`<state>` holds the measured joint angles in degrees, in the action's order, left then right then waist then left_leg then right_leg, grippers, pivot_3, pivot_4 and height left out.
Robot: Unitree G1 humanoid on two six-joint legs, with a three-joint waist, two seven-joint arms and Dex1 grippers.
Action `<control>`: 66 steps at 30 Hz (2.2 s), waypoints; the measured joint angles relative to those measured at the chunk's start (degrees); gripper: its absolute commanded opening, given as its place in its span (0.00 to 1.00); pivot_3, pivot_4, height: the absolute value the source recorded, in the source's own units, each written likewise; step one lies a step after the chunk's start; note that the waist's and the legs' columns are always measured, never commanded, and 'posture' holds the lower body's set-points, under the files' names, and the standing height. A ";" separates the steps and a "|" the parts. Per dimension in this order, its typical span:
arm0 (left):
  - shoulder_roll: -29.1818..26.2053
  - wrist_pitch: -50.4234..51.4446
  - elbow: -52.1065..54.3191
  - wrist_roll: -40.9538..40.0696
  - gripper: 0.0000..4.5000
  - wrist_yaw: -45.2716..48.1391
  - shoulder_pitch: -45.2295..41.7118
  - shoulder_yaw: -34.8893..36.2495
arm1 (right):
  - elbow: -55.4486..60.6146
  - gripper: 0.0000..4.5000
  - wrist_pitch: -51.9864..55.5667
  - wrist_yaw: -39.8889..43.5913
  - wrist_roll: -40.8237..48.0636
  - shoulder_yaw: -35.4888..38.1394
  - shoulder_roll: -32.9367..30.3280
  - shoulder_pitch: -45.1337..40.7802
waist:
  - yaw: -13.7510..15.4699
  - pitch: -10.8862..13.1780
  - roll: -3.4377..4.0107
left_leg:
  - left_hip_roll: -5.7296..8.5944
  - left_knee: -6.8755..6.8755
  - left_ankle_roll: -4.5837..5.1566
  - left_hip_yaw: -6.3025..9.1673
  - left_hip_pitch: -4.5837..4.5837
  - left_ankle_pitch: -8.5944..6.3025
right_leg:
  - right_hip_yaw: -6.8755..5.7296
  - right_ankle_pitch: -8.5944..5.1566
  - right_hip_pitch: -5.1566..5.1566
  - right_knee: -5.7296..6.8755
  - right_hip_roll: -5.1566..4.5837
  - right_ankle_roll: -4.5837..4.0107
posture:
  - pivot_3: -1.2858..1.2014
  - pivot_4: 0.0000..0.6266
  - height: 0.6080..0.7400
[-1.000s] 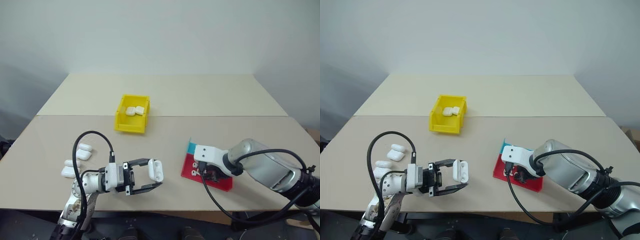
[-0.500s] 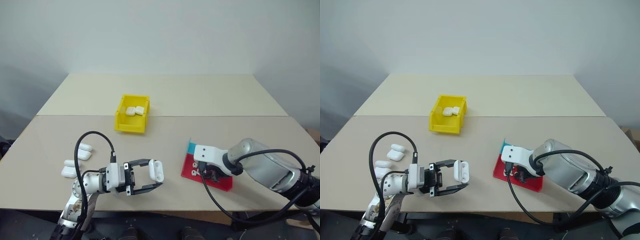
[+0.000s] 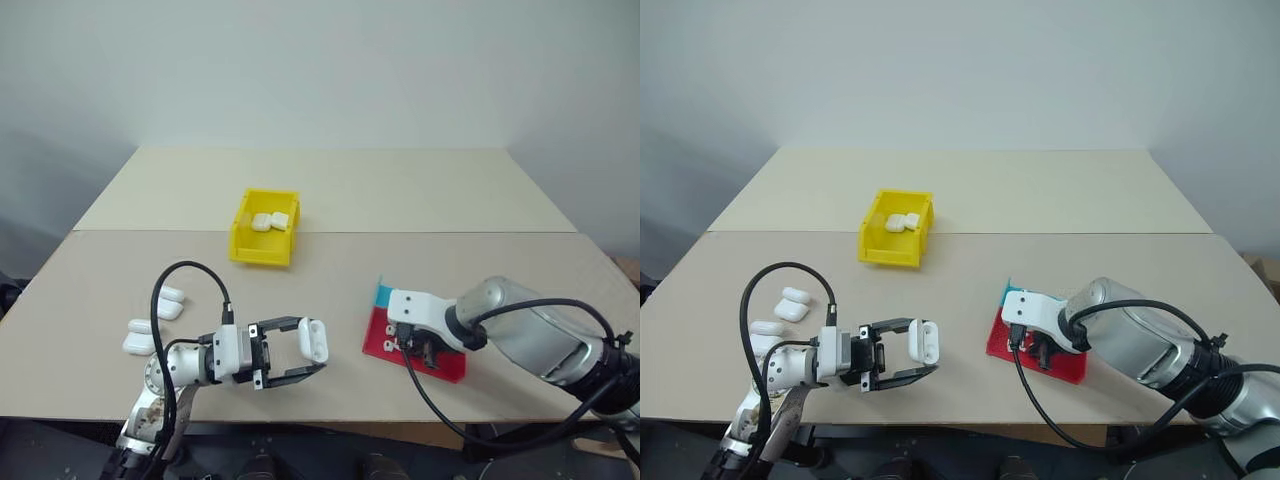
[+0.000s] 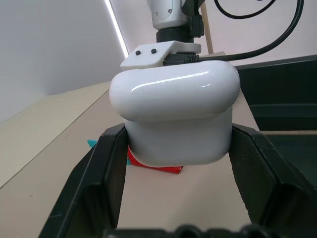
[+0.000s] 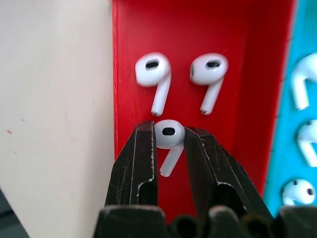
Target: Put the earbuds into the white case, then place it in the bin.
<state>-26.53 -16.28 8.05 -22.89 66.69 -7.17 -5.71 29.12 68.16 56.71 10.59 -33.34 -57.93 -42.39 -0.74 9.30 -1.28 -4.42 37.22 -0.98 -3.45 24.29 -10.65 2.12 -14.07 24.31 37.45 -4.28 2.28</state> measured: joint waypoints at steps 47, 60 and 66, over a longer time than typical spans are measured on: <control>-0.98 27.46 15.81 -19.19 0.62 -3.23 -14.61 3.57 | -15.22 0.16 -58.44 16.66 29.92 36.15 36.36 4.69 | 0.04 0.01 -0.02 | -0.08 -0.23 0.01 0.05 -0.05 0.01 | -0.02 0.22 -0.22 -0.39 0.20 0.02 | 0.52 0.24 1.00; -0.86 27.46 15.75 -17.89 0.62 -3.07 -14.32 3.59 | -15.24 0.16 -60.44 17.82 27.93 33.92 34.96 6.17 | 0.04 0.01 -0.02 | -0.08 -0.23 0.00 0.05 -0.06 0.01 | -0.02 0.23 -0.22 -0.38 0.20 0.02 | 0.52 0.24 1.00; -0.70 27.46 15.65 -17.56 0.62 -3.13 -14.31 3.59 | -15.67 0.23 -62.73 18.09 26.99 33.89 34.98 6.44 | 0.01 0.01 -0.02 | -0.08 -0.23 0.01 0.05 -0.06 0.01 | -0.02 0.22 -0.22 -0.38 0.21 0.02 | 0.52 0.24 1.00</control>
<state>-27.23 11.19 23.69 -40.44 63.56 -21.48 -2.11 13.45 5.43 74.80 37.57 0.55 -22.96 -35.95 -0.73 9.32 -1.31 -4.50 36.99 -0.98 -3.40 24.23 -10.64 2.10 -13.84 24.09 37.06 -4.07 2.30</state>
